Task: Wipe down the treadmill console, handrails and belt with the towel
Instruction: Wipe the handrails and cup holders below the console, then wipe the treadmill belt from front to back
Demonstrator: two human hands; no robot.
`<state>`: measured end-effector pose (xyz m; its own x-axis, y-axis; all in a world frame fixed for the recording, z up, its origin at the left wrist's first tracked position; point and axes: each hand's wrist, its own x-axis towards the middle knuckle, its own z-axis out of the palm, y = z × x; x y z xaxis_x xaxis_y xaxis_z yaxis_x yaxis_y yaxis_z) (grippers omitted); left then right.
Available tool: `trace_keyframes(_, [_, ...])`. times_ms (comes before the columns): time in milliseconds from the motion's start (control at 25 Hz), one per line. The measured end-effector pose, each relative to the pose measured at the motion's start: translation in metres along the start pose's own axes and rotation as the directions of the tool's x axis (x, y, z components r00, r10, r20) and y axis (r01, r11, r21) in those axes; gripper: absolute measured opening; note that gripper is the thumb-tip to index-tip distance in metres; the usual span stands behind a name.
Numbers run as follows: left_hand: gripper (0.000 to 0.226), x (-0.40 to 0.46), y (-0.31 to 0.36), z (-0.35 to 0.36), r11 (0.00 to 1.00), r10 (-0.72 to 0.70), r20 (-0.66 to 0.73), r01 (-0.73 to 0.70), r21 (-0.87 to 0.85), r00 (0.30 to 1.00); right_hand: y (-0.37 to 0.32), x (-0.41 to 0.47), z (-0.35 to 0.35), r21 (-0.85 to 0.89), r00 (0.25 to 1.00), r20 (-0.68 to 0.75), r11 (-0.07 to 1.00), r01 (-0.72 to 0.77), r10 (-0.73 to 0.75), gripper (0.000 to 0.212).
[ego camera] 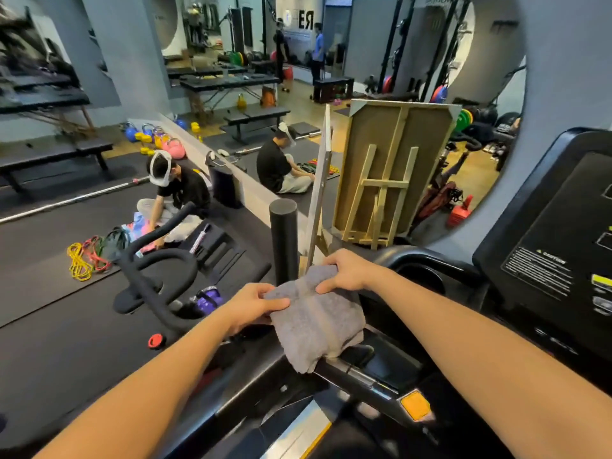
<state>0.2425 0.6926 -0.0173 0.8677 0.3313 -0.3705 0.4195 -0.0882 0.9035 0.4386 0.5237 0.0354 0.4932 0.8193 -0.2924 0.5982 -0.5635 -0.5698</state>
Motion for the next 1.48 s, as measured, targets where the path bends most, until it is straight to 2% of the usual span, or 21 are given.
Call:
trace_keyframes(40, [0.027, -0.001, 0.01, -0.003, 0.999, 0.024, 0.055, -0.022, -0.039, 0.998, -0.003, -0.01, -0.007, 0.011, 1.0, -0.027, 1.0, -0.012, 0.013, 0.034])
trace_keyframes(80, [0.026, -0.003, 0.023, -0.006, 0.998, 0.06, 0.095, -0.057, -0.041, 0.994, -0.006, -0.021, -0.015, 0.018, 0.998, -0.051, 1.0, -0.026, 0.027, 0.032])
trace_keyframes(320, [0.021, -0.027, 0.123, 0.009, 0.921, 0.326, 0.164, -0.351, 0.167, 0.931, -0.015, -0.116, -0.07, 0.019, 0.964, -0.243, 0.994, -0.106, 0.107, 0.051])
trace_keyframes(440, [0.011, -0.052, 0.165, 0.035, 0.866, 0.447, 0.187, -0.475, 0.155, 0.875, -0.024, -0.183, -0.097, 0.025, 0.93, -0.342, 0.99, -0.137, 0.137, 0.064])
trace_keyframes(560, [0.011, -0.089, 0.197, 0.069, 0.778, 0.569, 0.186, -0.597, 0.194, 0.801, -0.031, -0.251, -0.109, 0.037, 0.886, -0.44, 0.989, -0.144, 0.145, 0.079])
trace_keyframes(680, [0.014, -0.125, 0.216, 0.104, 0.709, 0.646, 0.19, -0.673, 0.21, 0.74, -0.037, -0.32, -0.108, 0.039, 0.812, -0.554, 0.98, -0.194, 0.183, 0.068])
trace_keyframes(800, [0.015, -0.161, 0.223, 0.136, 0.665, 0.681, 0.223, -0.717, 0.209, 0.697, -0.043, -0.384, -0.095, 0.131, 0.761, -0.618, 0.98, -0.149, 0.198, 0.049])
trace_keyframes(920, [0.016, -0.19, 0.217, 0.159, 0.659, 0.694, 0.231, -0.731, 0.177, 0.682, -0.051, -0.429, -0.077, 0.123, 0.734, -0.649, 0.979, -0.16, 0.201, 0.052])
trace_keyframes(1040, [0.011, -0.208, 0.208, 0.176, 0.639, 0.686, 0.303, -0.747, 0.182, 0.661, -0.057, -0.465, -0.056, 0.135, 0.695, -0.666, 0.96, -0.246, 0.272, 0.052])
trace_keyframes(1160, [0.01, -0.212, 0.197, 0.193, 0.644, 0.672, 0.357, -0.75, 0.151, 0.649, -0.051, -0.488, -0.029, 0.171, 0.628, -0.713, 0.946, -0.274, 0.311, 0.033])
trace_keyframes(1240, [0.01, -0.21, 0.187, 0.202, 0.633, 0.679, 0.374, -0.762, 0.136, 0.631, -0.044, -0.499, -0.013, 0.178, 0.571, -0.752, 0.935, -0.305, 0.329, 0.035])
trace_keyframes(1480, [0.012, -0.201, 0.122, 0.231, 0.662, 0.621, 0.463, -0.739, 0.123, 0.633, -0.025, -0.508, 0.063, 0.257, 0.514, -0.74, 0.889, -0.38, 0.434, 0.023])
